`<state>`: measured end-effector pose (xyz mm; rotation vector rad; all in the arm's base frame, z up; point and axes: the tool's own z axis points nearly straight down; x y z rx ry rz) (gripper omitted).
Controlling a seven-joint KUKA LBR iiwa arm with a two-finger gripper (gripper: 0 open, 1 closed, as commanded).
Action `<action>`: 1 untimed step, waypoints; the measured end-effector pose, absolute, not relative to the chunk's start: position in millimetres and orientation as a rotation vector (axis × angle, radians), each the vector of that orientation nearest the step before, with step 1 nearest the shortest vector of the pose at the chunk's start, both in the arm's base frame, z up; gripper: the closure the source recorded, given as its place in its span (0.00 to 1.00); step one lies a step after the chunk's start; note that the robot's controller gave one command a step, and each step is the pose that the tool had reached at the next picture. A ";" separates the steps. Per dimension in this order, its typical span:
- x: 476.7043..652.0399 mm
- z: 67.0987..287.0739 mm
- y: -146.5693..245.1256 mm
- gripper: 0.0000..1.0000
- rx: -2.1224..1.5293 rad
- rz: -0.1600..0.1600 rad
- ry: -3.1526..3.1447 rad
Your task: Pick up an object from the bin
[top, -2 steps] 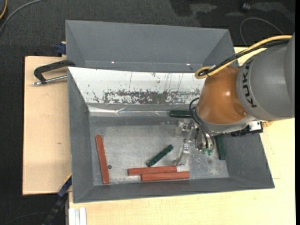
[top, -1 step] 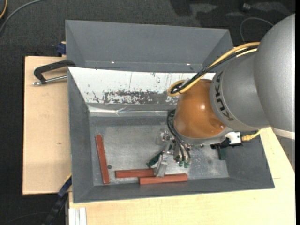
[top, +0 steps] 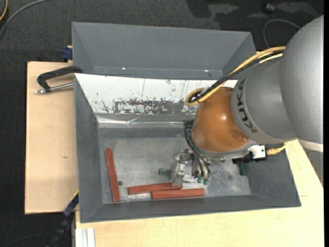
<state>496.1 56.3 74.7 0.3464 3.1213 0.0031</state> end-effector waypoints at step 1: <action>514.0 232.7 62.6 1.00 0.342 0.007 3.109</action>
Offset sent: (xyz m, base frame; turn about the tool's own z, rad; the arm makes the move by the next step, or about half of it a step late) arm 0.0150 0.0051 0.1524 0.0011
